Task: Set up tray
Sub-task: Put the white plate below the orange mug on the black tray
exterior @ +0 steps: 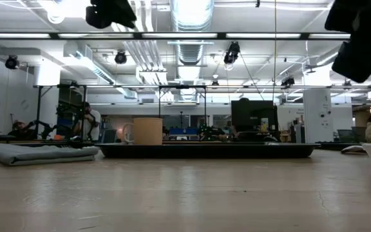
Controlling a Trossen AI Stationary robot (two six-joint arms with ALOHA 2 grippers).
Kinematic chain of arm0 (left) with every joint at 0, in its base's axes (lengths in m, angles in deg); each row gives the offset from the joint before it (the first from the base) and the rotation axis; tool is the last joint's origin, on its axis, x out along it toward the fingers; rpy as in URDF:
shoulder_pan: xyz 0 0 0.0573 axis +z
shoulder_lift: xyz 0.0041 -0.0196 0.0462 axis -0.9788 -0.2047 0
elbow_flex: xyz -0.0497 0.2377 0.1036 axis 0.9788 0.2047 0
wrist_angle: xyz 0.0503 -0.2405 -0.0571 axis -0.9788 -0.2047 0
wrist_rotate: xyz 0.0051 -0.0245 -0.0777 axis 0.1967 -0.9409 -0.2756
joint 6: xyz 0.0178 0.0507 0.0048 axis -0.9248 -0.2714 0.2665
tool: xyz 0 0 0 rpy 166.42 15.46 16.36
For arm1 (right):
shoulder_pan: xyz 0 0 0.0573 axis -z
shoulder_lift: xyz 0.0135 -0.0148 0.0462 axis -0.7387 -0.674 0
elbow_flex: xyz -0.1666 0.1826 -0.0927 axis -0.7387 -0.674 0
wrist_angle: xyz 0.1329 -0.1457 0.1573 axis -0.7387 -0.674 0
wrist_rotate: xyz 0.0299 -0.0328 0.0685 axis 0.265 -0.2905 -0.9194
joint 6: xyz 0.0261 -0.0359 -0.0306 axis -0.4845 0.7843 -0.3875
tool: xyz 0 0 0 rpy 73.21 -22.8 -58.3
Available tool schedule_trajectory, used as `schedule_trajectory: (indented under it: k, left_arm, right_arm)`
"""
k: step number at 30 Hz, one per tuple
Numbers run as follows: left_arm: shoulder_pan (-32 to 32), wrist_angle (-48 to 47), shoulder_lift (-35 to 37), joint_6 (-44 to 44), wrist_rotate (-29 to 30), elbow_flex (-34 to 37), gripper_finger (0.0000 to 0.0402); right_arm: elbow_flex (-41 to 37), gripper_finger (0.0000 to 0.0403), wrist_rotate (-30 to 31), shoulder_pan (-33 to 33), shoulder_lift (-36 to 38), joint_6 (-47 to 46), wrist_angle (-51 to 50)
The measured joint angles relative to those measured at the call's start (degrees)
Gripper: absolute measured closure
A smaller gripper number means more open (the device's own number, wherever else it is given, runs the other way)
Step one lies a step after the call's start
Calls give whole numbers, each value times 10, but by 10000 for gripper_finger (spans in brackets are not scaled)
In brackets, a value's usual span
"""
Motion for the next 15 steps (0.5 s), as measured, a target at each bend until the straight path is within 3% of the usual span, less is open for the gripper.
schedule_trajectory:
  k: [4,9,15]
  left_arm:
    - [-66,6,38,53,10,49,329]
    - [-135,37,66,114,11,108,329]
    - [-189,82,79,154,11,154,328]
  right_arm:
    - [84,298,-14,-27,-133,29,-139]
    - [107,287,-7,-72,-227,47,-139]
    - [103,265,1,-102,-279,13,-133]
